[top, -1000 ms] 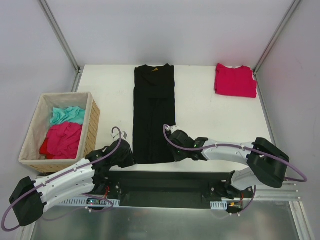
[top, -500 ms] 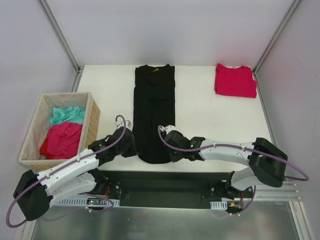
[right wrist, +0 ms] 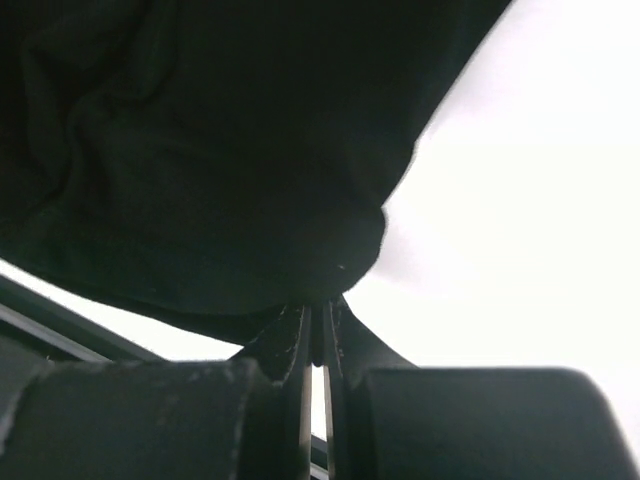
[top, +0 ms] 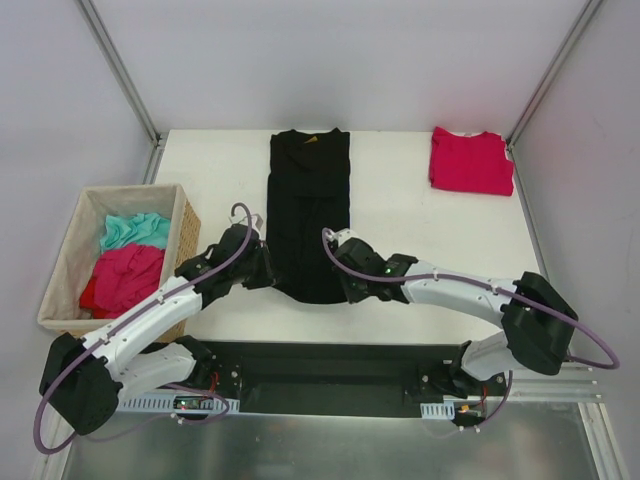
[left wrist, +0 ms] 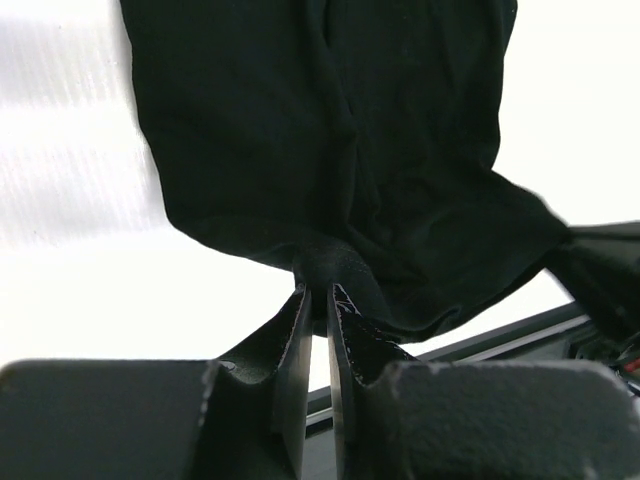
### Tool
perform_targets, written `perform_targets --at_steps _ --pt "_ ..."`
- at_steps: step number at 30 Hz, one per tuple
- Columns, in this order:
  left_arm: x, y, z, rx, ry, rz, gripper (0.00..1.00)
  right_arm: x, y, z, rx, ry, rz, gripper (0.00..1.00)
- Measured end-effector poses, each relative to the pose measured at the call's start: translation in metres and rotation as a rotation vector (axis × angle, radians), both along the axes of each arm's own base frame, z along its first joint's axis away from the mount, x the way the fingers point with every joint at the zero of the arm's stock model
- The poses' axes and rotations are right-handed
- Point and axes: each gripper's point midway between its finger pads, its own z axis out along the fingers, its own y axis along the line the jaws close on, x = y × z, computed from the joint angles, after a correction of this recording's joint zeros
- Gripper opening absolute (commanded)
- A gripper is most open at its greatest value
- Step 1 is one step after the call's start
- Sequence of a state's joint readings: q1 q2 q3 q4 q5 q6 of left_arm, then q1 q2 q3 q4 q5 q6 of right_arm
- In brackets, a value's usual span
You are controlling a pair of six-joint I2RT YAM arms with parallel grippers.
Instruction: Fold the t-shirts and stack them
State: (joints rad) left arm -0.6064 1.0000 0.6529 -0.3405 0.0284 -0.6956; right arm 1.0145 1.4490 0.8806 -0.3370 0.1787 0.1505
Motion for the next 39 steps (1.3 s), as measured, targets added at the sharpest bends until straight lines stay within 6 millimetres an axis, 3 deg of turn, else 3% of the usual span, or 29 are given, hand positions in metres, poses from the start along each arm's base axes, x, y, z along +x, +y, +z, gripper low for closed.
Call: perform_targets --at_steps 10,21,28,34,39 --pt "0.022 0.004 0.012 -0.001 -0.005 0.003 0.11 0.062 0.01 0.033 0.021 -0.04 -0.078 0.01" --pt "0.088 0.019 0.037 -0.018 -0.02 0.066 0.1 0.11 0.006 0.035 0.008 -0.016 -0.146 0.01" --pt "0.122 0.043 0.033 -0.022 0.017 0.138 0.09 0.134 -0.004 0.035 0.008 0.001 -0.188 0.01" --pt "0.151 0.032 0.057 -0.038 -0.022 0.106 0.08 0.157 -0.004 0.041 0.017 -0.003 -0.21 0.01" --pt "0.159 0.029 0.063 -0.042 -0.036 0.092 0.08 0.169 0.004 0.045 0.022 -0.008 -0.201 0.01"
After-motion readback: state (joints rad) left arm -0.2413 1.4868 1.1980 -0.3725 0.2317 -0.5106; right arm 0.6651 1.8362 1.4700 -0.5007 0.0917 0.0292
